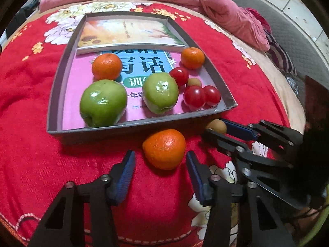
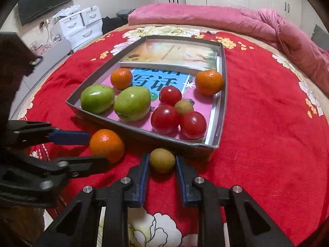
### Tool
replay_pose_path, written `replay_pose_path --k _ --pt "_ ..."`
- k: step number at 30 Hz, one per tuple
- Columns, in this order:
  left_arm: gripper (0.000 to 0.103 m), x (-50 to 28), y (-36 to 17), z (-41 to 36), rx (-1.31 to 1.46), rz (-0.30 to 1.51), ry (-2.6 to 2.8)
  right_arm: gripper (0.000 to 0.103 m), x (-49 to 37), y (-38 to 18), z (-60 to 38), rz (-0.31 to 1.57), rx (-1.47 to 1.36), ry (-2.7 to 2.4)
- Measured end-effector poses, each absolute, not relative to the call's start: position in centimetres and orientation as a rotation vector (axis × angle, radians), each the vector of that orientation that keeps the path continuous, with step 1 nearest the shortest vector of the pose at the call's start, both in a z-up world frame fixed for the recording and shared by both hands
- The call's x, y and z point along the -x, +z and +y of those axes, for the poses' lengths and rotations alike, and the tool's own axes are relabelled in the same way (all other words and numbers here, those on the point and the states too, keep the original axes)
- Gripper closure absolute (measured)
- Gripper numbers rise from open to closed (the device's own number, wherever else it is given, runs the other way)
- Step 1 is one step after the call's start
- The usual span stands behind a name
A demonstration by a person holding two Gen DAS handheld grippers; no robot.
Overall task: Organize fruits
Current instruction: 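Close the left gripper on the orange while the right gripper grasps the brown fruit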
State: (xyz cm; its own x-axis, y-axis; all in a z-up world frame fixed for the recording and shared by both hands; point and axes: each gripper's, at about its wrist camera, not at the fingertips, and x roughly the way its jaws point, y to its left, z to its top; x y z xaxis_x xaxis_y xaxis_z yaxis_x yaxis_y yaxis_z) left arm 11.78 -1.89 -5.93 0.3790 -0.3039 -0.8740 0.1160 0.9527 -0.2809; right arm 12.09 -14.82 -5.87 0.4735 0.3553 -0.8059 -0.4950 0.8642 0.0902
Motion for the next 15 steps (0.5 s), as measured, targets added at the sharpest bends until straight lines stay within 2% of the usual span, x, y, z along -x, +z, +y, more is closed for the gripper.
replay_pose_path --k 7,15 --pt "0.062 -12.5 -6.3 -2.2 0.200 1.150 -0.269 0.078 -11.1 -3.6 -16.1 0.884 0.071 0.573" --pt "0.062 -11.7 -3.1 -0.6 0.255 1.093 -0.283 0.078 -11.0 -1.2 -16.7 0.758 0.006 0.598"
